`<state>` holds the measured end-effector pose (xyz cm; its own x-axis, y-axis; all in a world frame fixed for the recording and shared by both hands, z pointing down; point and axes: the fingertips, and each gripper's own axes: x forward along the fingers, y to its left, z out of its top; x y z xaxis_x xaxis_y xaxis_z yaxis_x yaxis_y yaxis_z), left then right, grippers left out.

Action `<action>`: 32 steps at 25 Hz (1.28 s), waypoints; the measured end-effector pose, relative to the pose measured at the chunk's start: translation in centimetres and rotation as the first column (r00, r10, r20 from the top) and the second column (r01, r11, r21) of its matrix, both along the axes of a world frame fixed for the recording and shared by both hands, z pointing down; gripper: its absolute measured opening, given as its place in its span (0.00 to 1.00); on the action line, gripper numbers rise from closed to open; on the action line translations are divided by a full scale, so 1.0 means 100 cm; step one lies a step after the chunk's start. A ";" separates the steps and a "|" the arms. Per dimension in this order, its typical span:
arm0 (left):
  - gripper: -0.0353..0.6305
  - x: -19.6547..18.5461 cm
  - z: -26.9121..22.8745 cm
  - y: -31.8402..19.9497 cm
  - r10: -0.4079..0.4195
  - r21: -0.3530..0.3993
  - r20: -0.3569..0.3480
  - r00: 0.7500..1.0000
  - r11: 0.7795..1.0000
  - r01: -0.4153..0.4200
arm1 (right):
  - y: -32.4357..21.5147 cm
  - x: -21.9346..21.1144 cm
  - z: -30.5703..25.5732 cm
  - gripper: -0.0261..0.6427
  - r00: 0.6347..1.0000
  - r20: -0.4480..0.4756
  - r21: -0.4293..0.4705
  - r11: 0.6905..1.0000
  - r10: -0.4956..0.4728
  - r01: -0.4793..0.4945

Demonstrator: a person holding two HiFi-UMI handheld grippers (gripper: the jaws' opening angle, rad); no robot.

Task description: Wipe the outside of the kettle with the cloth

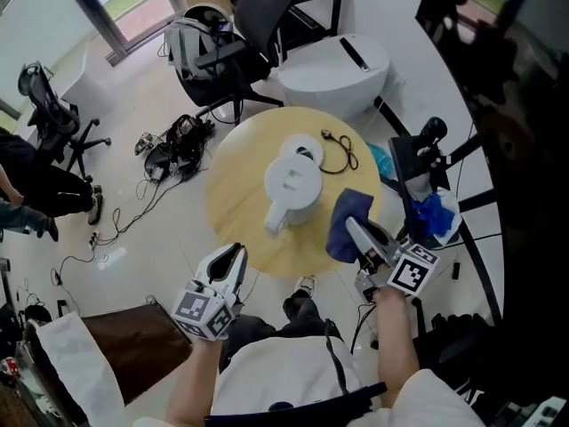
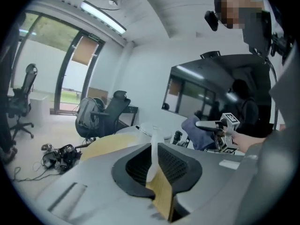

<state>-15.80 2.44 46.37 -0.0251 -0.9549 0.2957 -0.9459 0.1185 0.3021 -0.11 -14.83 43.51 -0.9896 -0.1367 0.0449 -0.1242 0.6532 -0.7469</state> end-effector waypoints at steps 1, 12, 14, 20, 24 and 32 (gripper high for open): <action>0.07 -0.002 0.000 0.006 -0.020 0.002 -0.012 1.000 1.000 0.020 | 0.004 0.003 0.002 0.13 1.000 0.003 -0.011 1.000 0.012 -0.012; 0.06 -0.007 -0.018 0.086 -0.095 0.038 -0.207 0.974 0.994 0.105 | 0.089 0.005 -0.006 0.13 0.990 0.093 -0.152 0.985 0.102 -0.087; 0.06 -0.015 -0.019 0.116 -0.130 0.044 -0.226 0.965 0.989 0.143 | 0.123 -0.001 -0.013 0.13 0.985 0.140 -0.214 0.974 0.101 -0.069; 0.06 -0.023 -0.027 0.210 -0.177 0.035 -0.225 0.958 0.981 0.189 | 0.253 -0.011 -0.040 0.13 0.976 0.184 -0.261 0.963 0.112 -0.062; 0.06 0.005 -0.047 0.245 -0.085 0.079 -0.188 0.978 0.992 0.101 | 0.322 0.010 -0.049 0.13 0.989 0.084 -0.131 0.985 0.120 -0.109; 0.06 0.053 -0.059 0.286 0.031 0.121 -0.192 0.981 0.993 -0.008 | 0.371 0.048 -0.059 0.13 0.985 -0.001 -0.037 0.984 0.174 -0.174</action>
